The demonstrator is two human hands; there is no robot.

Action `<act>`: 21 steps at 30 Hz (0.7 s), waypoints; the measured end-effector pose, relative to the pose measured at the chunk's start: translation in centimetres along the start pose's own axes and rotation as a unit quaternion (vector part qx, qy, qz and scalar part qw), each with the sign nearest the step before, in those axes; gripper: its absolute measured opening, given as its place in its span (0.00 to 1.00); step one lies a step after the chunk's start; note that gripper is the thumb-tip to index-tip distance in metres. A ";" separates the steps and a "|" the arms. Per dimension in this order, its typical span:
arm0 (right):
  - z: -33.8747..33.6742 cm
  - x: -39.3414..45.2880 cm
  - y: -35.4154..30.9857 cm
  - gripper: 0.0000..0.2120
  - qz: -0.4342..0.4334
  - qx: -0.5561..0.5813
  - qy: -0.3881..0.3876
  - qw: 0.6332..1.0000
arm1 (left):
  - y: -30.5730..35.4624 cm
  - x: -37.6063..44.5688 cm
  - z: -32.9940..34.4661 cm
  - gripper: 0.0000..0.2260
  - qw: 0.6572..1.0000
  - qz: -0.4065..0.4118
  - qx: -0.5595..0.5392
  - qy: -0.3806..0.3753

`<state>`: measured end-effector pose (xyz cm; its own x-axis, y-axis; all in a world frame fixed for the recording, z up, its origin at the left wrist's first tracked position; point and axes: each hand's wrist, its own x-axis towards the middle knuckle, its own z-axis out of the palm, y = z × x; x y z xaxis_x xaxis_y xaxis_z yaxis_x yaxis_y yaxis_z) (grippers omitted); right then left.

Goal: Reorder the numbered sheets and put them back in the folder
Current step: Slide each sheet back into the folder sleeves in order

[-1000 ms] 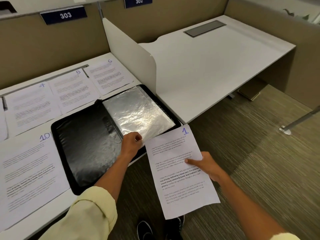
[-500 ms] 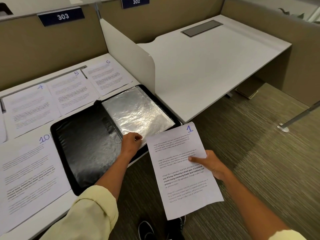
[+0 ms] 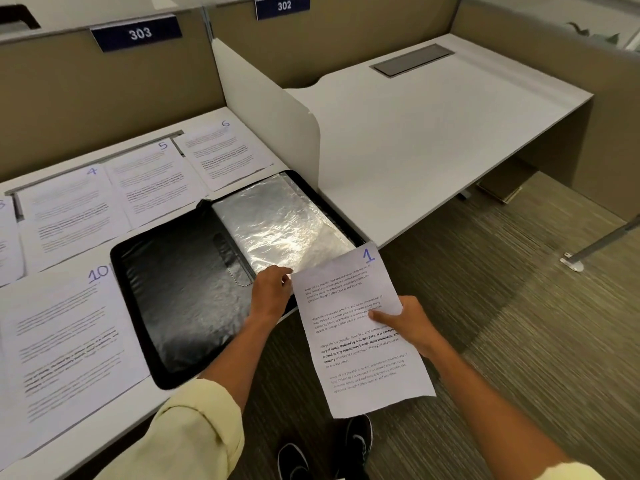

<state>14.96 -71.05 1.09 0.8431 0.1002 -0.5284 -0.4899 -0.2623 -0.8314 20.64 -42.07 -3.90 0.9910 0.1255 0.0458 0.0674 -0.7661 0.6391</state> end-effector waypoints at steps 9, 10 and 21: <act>0.0 -0.8 0.1 0.13 -0.012 -0.014 0.049 0.999 | 0.7 -0.6 0.1 0.04 0.998 0.022 0.022 0.051; 0.0 -0.9 0.1 0.13 -0.011 -0.012 0.048 0.999 | 0.8 -0.7 0.1 0.05 0.998 0.028 0.025 0.055; 2.1 -1.2 -1.4 0.15 0.017 -0.029 -0.038 0.999 | 0.6 -0.6 1.0 0.04 0.999 0.048 0.009 0.009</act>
<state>14.20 -68.81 2.57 0.8062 0.1629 -0.5688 -0.5019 -0.3208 -0.8032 20.16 -43.22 -4.29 0.9909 0.0610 0.1200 -0.0263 -0.7866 0.6169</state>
